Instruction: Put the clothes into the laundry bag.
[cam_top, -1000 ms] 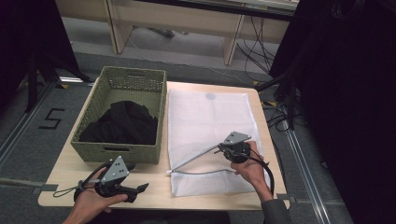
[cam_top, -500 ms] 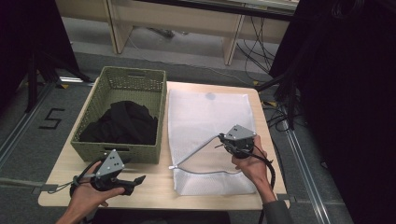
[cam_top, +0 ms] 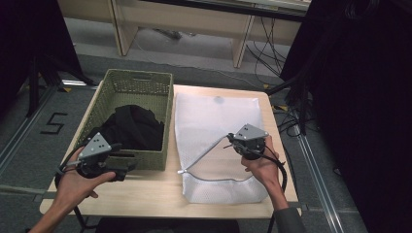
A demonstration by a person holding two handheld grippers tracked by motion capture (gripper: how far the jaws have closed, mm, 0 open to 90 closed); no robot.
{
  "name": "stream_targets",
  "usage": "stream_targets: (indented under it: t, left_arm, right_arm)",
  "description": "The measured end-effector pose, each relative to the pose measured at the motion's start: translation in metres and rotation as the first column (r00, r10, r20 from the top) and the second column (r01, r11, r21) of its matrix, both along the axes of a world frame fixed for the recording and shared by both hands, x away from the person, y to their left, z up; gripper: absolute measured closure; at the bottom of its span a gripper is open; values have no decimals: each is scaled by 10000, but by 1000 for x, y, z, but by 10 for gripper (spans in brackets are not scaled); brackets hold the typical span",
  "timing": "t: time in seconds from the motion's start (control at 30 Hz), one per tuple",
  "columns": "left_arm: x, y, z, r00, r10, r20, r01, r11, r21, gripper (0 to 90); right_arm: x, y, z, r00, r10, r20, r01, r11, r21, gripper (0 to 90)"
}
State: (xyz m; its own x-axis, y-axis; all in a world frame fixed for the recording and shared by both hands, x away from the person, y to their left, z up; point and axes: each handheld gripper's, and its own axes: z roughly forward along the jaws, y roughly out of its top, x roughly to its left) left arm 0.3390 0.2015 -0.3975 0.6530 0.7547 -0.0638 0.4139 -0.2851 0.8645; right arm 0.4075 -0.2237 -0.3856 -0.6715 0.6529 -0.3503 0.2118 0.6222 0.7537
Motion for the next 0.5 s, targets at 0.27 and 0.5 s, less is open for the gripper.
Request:
stream_targets:
  t: [0.27,0.5]
  left_arm:
    - [45,10,25,9990,189,-412,-165,9983,562,154]
    - [87,11,33,9961,698,-533,-642,9929,1000,154]
  right_arm:
    - [1,4,0,9999,33,-107,-33,10000,-49,881]
    - [2,4,1,9999,-14,-106,14,10000,52,881]
